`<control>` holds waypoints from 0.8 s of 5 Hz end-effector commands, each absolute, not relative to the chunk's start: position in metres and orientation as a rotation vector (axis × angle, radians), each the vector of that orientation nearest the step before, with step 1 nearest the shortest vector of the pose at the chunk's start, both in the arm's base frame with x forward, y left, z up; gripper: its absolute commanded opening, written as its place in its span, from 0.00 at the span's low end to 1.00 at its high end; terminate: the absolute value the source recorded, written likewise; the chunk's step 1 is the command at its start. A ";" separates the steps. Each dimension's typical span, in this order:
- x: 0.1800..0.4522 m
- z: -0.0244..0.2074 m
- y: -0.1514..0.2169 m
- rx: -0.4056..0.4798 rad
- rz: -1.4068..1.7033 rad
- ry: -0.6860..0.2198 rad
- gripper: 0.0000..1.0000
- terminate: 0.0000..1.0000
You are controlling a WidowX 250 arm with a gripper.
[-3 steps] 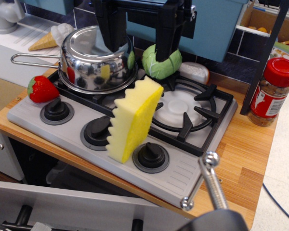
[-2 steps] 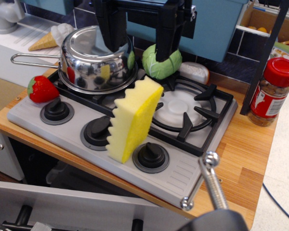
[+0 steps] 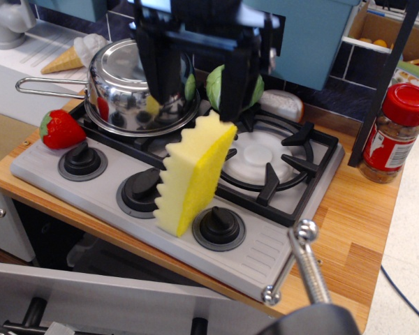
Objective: Wipe pot with sponge
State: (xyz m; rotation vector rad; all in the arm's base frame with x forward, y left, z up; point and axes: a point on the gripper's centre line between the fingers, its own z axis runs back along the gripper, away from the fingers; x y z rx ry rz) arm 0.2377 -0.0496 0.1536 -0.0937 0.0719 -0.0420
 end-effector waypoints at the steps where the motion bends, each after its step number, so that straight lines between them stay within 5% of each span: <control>1: 0.240 0.146 -0.053 -0.066 -0.050 -0.017 1.00 0.00; 4: 0.250 0.119 -0.057 0.070 -0.033 -0.056 1.00 0.00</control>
